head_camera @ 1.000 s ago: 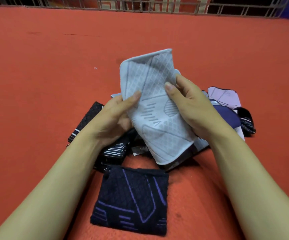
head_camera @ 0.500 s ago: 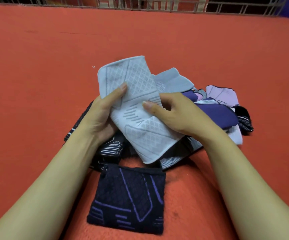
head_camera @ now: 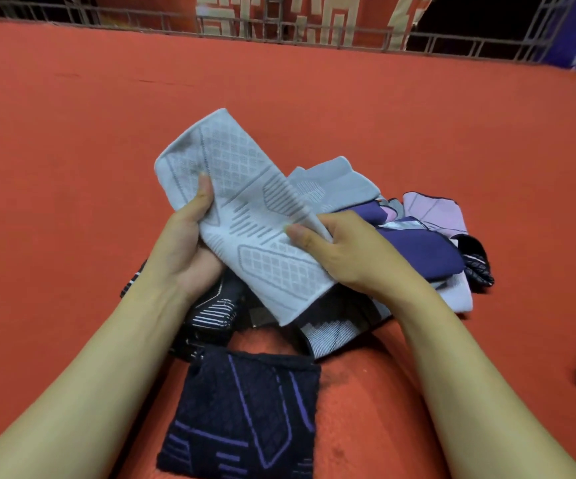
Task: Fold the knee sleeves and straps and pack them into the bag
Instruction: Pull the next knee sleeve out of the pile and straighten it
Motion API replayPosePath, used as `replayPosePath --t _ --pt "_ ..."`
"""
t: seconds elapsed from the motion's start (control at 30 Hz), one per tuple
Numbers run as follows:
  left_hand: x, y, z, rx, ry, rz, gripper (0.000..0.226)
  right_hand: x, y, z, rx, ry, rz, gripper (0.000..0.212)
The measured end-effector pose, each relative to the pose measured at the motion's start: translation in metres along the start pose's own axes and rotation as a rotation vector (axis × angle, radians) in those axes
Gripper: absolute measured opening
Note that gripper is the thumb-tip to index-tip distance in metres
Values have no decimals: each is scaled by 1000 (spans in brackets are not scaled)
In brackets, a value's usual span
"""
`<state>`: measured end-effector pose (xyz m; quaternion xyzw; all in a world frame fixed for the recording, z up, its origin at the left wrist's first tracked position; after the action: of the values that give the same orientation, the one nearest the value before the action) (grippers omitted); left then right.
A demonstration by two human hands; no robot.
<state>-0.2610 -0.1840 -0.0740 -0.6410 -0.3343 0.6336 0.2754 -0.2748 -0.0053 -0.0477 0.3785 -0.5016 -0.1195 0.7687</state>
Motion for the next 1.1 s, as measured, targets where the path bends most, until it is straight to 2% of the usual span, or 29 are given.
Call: replayPosePath --t 0.13,0.2,0.27,0.4,0.5,0.7,0.77,0.8,0.9,1.0,1.1 --pt "2 -2 0 20 8 127 41 -6 1 -2 55 -85 25 55" --pt "8 -5 -2 36 21 226 44 -6 5 -1 -11 -72 159 50" --pt "12 -8 -4 59 18 345 40 -5 10 1 -90 -28 248 35" --pt "18 -16 -7 134 30 485 31 -13 28 1 -338 -45 200 34" --pt "19 -12 -5 145 41 550 29 -18 38 -2 -390 -92 304 31" --pt "19 -11 -2 93 -61 630 36 -24 43 -5 -493 -171 391 26" --pt "14 -8 -1 38 -94 605 36 -25 41 -3 -463 -189 324 38" --pt "11 -6 -1 10 -109 594 35 -22 39 -2 -390 -177 321 42" --pt "9 -2 0 -31 -119 586 29 -12 31 -3 -154 -96 331 36" --pt "9 -4 -1 -30 -122 577 35 -12 30 -1 -115 -19 329 24" --pt "11 -6 0 56 -76 584 37 -12 33 1 -123 15 335 28"
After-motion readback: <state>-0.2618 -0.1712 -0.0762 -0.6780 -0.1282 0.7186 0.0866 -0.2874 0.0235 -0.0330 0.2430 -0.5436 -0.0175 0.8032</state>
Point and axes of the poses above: each hand's wrist, its own z-axis towards the middle knuckle, its own y-axis out of the back of the hand, x = y × z, the point moved 7 cm from there along z, towards the middle knuckle
